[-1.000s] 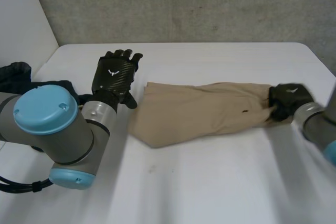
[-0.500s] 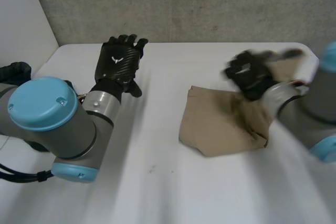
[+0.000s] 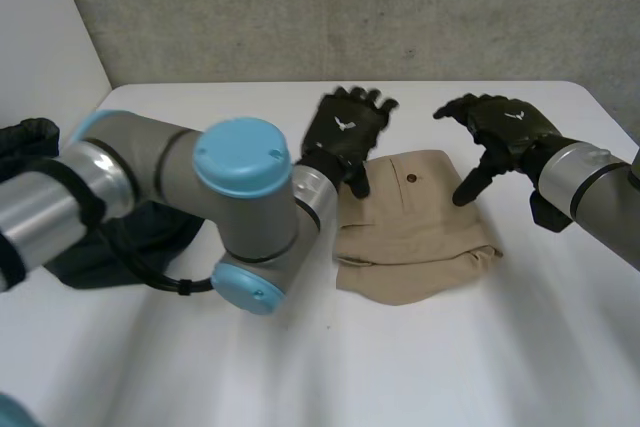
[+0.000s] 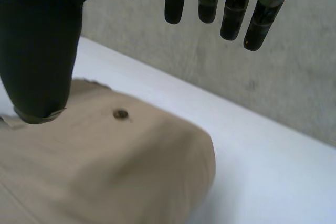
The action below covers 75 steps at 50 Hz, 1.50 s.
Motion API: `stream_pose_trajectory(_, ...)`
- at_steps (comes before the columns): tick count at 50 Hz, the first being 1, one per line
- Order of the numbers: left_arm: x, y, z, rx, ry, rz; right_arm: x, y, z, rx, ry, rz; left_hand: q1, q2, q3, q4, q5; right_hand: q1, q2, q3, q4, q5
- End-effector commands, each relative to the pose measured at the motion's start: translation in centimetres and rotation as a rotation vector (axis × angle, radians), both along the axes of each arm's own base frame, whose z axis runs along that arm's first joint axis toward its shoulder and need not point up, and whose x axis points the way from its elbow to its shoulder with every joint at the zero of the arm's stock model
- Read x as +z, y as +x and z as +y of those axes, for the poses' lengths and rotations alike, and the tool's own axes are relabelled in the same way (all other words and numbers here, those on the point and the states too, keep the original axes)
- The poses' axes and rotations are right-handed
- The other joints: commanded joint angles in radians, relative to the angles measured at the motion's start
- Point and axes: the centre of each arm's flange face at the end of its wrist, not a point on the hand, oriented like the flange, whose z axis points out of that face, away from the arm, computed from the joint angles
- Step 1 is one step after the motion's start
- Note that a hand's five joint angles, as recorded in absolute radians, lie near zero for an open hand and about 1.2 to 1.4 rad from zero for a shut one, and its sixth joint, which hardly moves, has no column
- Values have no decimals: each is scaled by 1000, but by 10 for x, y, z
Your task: Fold the laundry.
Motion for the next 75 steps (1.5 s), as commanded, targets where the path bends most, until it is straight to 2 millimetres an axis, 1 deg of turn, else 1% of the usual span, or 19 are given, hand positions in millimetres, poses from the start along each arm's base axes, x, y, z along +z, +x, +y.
stream_pose_trajectory(1, -43, -9, 2, -20, 91, -84, -42, 5, -15, 22, 90, 151, 42, 30, 24, 30, 13, -27, -43, -40, -58, -69)
stream_pose_trajectory(7, -68, -2, 1, -7, 173, -163, -74, 8, -29, 32, 158, 177, 42, 30, 24, 30, 13, -27, -43, -40, -58, -69)
stream_pose_trajectory(12, -73, 3, -1, 3, 203, -194, -92, 6, -33, 24, 171, 234, 45, 33, 27, 33, 16, -27, -43, -40, -58, -69)
stream_pose_trajectory(20, -69, 9, -2, 0, 229, -222, -86, 0, -34, 10, 111, 328, 42, 30, 24, 30, 13, -27, -43, -40, -58, -69)
stream_pose_trajectory(22, -62, 10, -1, -3, 226, -219, -75, -1, -33, 3, 83, 319, 34, 21, 16, 21, 4, -27, -43, -40, -58, -69)
stream_pose_trajectory(26, -31, 11, 4, -24, 194, -187, -55, -3, -27, -15, 25, 299, 10, -3, -8, -2, -19, -27, -43, -40, -58, -69)
stream_pose_trajectory(27, -16, 13, 7, -36, 179, -170, -51, -4, -25, -22, 7, 290, 4, -9, -14, -8, -25, -27, -43, -40, -58, -69)
stream_pose_trajectory(30, 8, 17, 13, -49, 156, -139, -34, -9, -19, -84, -53, 227, -2, -14, -20, -14, -31, -27, -43, -40, -58, -69)
stream_pose_trajectory(31, 24, 22, 17, -53, 138, -118, -29, -11, -16, -106, -62, 206, -4, -17, -23, -17, -34, -27, -43, -40, -58, -69)
stream_pose_trajectory(34, 46, 30, 19, -49, 109, -89, -16, -23, -8, -201, -65, 128, -5, -17, -23, -17, -34, -27, -43, -40, -58, -69)
stream_pose_trajectory(35, 59, 35, 21, -49, 96, -71, -16, -26, -6, -224, -54, 113, -7, -20, -26, -20, -37, -27, -43, -40, -58, -69)
stream_pose_trajectory(38, 75, 42, 27, -66, 89, -41, -19, -41, 0, -291, 7, 55, -13, -26, -31, -26, -43, -27, -43, -40, -58, -69)
stream_pose_trajectory(39, 87, 46, 33, -93, 91, -14, -20, -44, 2, -306, 25, 38, -13, -26, -31, -26, -43, -27, -43, -40, -58, -69)
stream_pose_trajectory(46, 112, 61, 54, -234, 163, 63, -51, -47, 29, -277, 217, -20, -10, -23, -29, -23, -40, -27, -43, -40, -58, -69)
stream_pose_trajectory(52, 113, 65, 64, -281, 224, 72, -69, -50, 39, -234, 307, -48, -7, -20, -26, -20, -37, -27, -43, -40, -58, -69)
stream_pose_trajectory(57, 109, 68, 66, -277, 260, 57, -88, -47, 32, -228, 355, -111, -7, -20, -26, -20, -37, -27, -43, -40, -58, -69)
stream_pose_trajectory(65, 104, 69, 67, -273, 280, 46, -108, -44, 17, -230, 373, -129, -7, -20, -26, -20, -37, -27, -43, -40, -58, -69)
stream_pose_trajectory(70, 102, 70, 67, -273, 284, 42, -113, -35, 12, -208, 366, -127, -7, -20, -26, -20, -37, -27, -43, -40, -58, -69)
stream_pose_trajectory(75, 100, 69, 67, -274, 285, 37, -110, -26, 8, -185, 323, -135, -7, -20, -26, -20, -37, 48, 31, 34, 16, 6)
